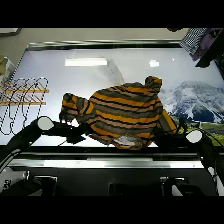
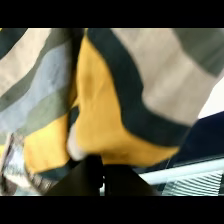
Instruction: Fold the clothes and pants, and hang the long-sleeved shirts on hangers.
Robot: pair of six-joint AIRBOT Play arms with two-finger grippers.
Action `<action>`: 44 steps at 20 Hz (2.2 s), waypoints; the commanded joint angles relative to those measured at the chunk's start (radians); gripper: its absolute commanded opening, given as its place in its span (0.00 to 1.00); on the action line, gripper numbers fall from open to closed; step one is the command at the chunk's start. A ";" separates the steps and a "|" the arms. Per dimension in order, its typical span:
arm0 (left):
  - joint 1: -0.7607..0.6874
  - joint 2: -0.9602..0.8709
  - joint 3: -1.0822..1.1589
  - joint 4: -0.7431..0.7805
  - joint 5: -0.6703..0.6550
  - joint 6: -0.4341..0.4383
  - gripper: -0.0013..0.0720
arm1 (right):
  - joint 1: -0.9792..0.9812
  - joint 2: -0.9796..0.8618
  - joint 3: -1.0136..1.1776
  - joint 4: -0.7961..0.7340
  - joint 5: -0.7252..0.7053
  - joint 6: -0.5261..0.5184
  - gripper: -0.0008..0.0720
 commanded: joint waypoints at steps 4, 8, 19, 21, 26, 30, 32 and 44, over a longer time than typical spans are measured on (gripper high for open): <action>-0.098 -0.153 0.011 -0.084 0.122 0.000 0.96 | 0.001 0.092 0.009 -0.002 0.059 0.022 0.04; -0.102 -0.166 0.029 -0.092 0.188 0.000 0.73 | 0.001 0.138 0.009 -0.002 0.069 0.035 0.04; -0.113 -0.083 0.072 -0.087 -0.018 0.075 0.05 | 0.001 0.235 0.009 -0.076 0.274 0.038 0.04; -0.136 -0.021 0.072 -0.087 -0.076 0.058 0.05 | 0.001 0.287 0.009 -0.124 0.368 0.042 0.04; -0.257 0.101 0.072 -0.087 -0.122 -0.058 0.05 | 0.001 0.435 0.011 -0.198 0.581 0.132 0.04; -0.267 0.100 0.073 -0.089 -0.028 -0.061 0.05 | 0.001 0.429 0.092 -0.319 0.441 0.198 0.04; -0.240 0.083 0.078 -0.092 0.017 -0.061 0.05 | 0.001 0.366 0.142 -0.333 0.315 0.235 0.04; -0.135 -0.237 0.184 -0.137 0.066 0.052 0.05 | 0.001 -0.156 0.201 -0.183 0.019 0.101 0.04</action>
